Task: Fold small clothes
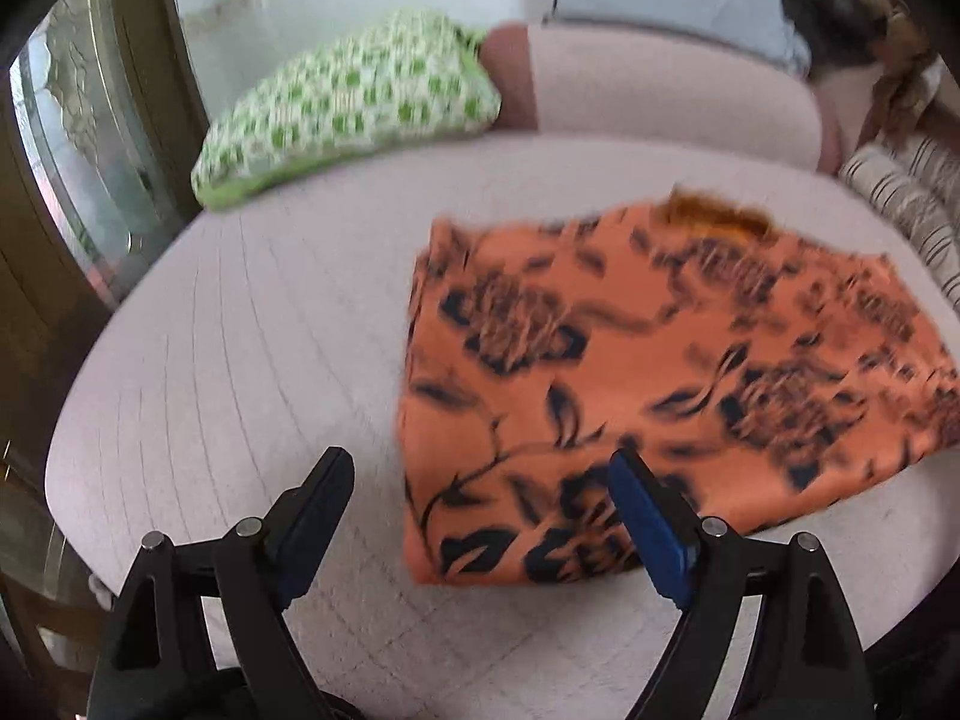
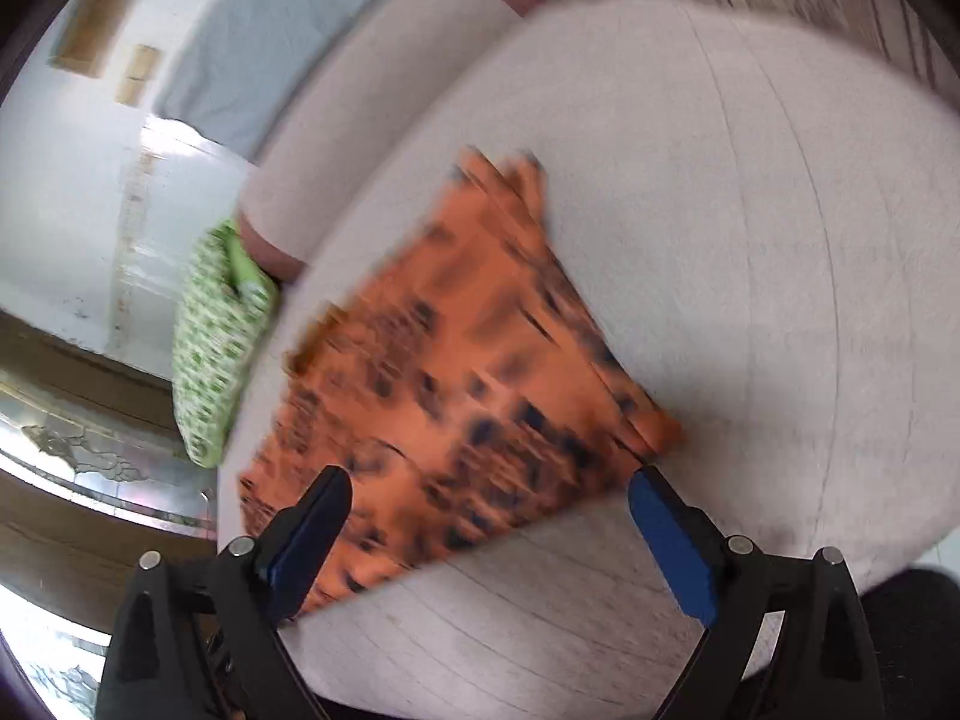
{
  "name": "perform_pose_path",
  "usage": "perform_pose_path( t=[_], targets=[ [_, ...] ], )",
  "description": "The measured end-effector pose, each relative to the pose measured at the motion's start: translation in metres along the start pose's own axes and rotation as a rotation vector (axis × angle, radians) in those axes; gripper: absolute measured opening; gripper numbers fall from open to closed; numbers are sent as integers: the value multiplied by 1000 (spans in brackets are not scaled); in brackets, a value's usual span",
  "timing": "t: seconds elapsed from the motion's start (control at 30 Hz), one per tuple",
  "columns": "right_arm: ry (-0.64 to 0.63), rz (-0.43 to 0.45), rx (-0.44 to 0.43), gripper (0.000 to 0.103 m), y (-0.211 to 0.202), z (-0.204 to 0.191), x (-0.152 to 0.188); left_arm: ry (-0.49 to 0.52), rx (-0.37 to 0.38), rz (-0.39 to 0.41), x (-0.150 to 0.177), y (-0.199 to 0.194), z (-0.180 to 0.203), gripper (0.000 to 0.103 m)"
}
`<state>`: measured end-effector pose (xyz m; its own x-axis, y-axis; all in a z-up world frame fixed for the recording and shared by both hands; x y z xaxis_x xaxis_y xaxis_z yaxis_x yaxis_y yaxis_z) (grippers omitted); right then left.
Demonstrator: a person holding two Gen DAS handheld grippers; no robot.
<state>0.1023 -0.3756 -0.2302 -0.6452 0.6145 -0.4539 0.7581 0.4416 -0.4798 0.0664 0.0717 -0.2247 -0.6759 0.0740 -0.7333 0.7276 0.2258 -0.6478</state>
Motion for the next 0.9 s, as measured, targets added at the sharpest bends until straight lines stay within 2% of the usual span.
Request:
perform_pose_path(
  t=[0.13, 0.23, 0.27, 0.33, 0.37, 0.43, 0.47, 0.53, 0.6, 0.63, 0.67, 0.7, 0.73, 0.77, 0.83, 0.87, 0.9],
  targets=[
    [-161, 40, -40, 95, 10, -39, -28, -48, 64, 43, -22, -10, 9, 87],
    [-175, -2, -56, 95, 47, -38, -44, -70, 108, 32, -25, -1, 19, 87],
    [-135, -27, -39, 95, 63, -25, -46, -71, 103, 7, -24, 9, 22, 87],
    [-5, -109, 32, 95, 93, 11, -44, -69, 86, -102, -12, 40, 29, 87],
    [4, -77, 15, 95, 92, 13, -45, -61, 63, -144, -4, 48, 31, 87],
    [-41, -78, 37, 95, 83, -5, -48, -14, 42, -73, -3, 42, 37, 87],
    [-77, -78, 20, 95, 79, -18, -49, 0, 41, -62, -4, 38, 38, 87],
    [-160, -43, -3, 95, 73, -39, -56, -13, 61, -24, -9, 28, 37, 87],
    [-221, -16, 8, 95, 78, -43, -67, -35, 47, 42, -16, 22, 28, 87],
    [-213, -16, 20, 95, 84, -39, -71, -36, 33, 36, -16, 27, 24, 87],
    [-153, -50, 42, 95, 100, -20, -74, -35, 38, -37, -11, 44, 21, 87],
    [-81, -102, 57, 96, 115, -3, -75, -25, 28, -75, -7, 56, 19, 93],
    [2, -113, 49, 96, 123, 11, -76, -2, 22, -51, -7, 57, 18, 93],
    [36, -68, 37, 96, 115, 7, -79, 16, 26, -41, -8, 54, 19, 93],
    [23, -75, 22, 97, 109, -14, -85, 10, 44, -37, -9, 50, 18, 93],
    [-24, -64, -21, 97, 106, -29, -89, -5, 48, -40, -9, 52, 17, 93],
    [-62, -55, -29, 97, 108, -38, -92, -13, 51, -41, -9, 52, 16, 93]
  ],
)
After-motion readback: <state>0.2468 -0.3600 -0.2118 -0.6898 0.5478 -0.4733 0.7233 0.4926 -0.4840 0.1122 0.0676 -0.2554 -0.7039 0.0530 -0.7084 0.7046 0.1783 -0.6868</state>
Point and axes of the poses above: each gripper's, at about its wrist camera, not at the fingertips, and y roughly the way its jaws point, z to its right, x to its underside, the point moved 4 cm from there along y, roughly the way its jaws point, and after that the axes turned 5 degrees about -x, right-handed, at the moved point
